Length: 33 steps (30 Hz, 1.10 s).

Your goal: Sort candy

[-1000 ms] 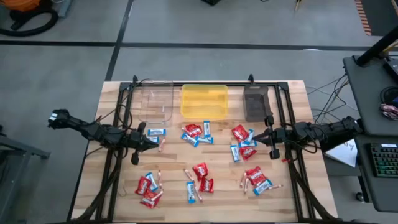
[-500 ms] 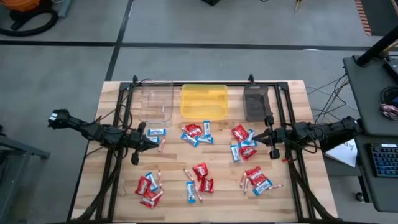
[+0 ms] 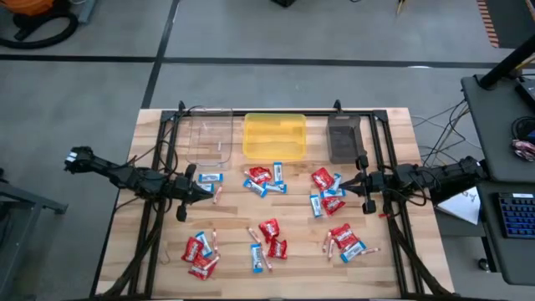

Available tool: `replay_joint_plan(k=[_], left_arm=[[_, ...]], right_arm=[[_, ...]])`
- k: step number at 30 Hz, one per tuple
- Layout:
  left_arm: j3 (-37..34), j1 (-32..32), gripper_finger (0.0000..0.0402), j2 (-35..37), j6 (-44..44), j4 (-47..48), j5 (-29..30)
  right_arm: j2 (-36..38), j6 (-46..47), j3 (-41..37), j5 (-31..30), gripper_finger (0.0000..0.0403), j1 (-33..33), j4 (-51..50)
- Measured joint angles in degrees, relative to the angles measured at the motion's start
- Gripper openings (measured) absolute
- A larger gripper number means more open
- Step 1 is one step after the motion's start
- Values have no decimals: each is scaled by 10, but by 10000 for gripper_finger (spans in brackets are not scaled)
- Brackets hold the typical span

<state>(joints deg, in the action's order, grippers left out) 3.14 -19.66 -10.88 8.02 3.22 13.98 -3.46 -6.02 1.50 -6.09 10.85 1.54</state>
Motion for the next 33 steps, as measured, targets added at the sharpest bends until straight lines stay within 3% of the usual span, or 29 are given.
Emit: replay_joint_plan(k=[13, 14, 16, 18, 22, 25, 29, 33], left_arm=[[0, 0, 0, 0, -3, -3, 2], [-2, 0, 0, -1, -1, -27, 8], [-9, 0, 0, -7, 75, -134, 17], [-13, 1, 0, -6, 85, -232, 35], [-10, 1, 0, -4, 33, -332, 57], [5, 1, 0, -4, -24, -356, 57], [19, 1, 0, -20, -31, -342, 63], [18, 1, 0, -66, -37, -273, 137]], right_arm=[[0, -26, 0, 1, 9, 0, 1], [0, -8, 0, 1, 9, 0, 3], [0, 112, 0, 9, 9, 0, 9], [-1, 220, 0, 0, 9, 0, 23], [-4, 272, 0, -89, 9, -1, 89], [-5, 305, 0, -80, 9, -1, 123], [-5, 330, 0, -45, 9, -1, 143], [-5, 377, 0, -49, 9, -1, 142]])
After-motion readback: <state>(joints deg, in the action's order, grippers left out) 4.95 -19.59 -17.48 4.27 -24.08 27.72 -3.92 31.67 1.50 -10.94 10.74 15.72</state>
